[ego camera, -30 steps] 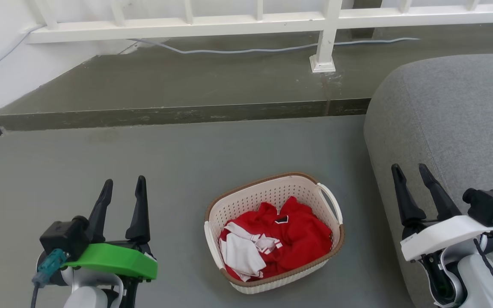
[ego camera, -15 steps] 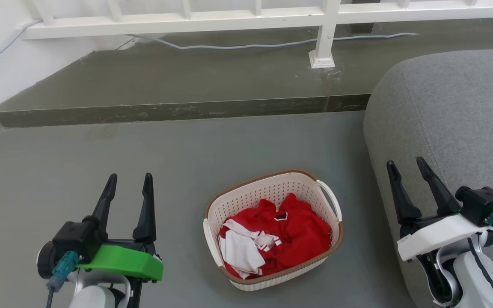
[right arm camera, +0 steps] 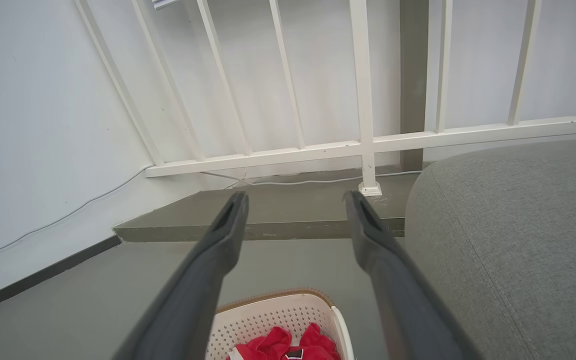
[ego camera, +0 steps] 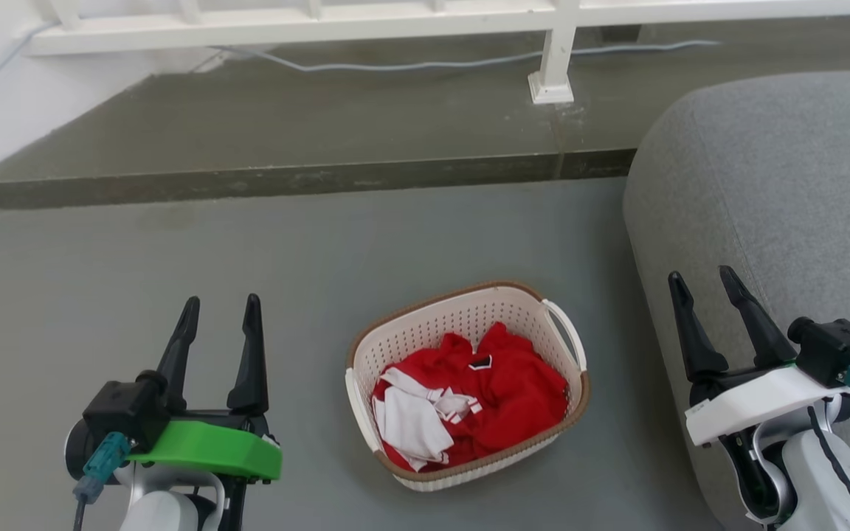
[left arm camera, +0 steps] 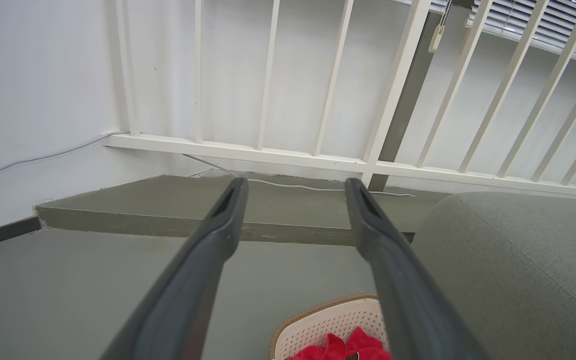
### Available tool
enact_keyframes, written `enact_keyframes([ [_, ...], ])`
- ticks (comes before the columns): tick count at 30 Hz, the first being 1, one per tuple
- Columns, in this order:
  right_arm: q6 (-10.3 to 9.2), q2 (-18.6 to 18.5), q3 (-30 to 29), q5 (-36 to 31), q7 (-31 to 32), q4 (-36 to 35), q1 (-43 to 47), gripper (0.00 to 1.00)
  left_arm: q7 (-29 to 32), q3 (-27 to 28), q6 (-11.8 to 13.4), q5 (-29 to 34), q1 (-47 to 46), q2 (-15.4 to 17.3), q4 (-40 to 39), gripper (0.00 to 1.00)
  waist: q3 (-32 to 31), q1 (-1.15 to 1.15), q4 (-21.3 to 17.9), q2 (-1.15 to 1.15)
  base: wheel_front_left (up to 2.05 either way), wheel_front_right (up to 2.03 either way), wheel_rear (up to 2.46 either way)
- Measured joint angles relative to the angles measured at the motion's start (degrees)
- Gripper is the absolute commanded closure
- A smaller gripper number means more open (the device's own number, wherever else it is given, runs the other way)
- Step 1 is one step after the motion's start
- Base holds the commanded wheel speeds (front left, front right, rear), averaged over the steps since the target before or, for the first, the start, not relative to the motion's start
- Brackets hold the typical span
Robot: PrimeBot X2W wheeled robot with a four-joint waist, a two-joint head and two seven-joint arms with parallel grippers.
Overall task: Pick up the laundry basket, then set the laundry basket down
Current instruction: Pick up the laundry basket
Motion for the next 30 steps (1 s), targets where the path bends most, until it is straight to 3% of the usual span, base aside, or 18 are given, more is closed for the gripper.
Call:
enact_keyframes([
  [16, 0.55, -0.5, -1.0, 0.1, 0.0, -2.0, -3.6, 0.00, 0.0, -2.2, 1.6, -3.5, -3.7, 0.0, 1.3, 0.00, 9.6, 0.00, -1.6, 0.00, 0.00, 0.00, 0.00],
  [30, 0.87, -1.5, 1.5, 1.6, 0.0, -3.9, -8.8, 0.00, 0.0, -2.6, 3.0, -7.7, -10.4, -0.1, 13.9, 0.00, 20.2, 0.00, -4.0, 0.00, 0.00, 0.00, 0.00],
])
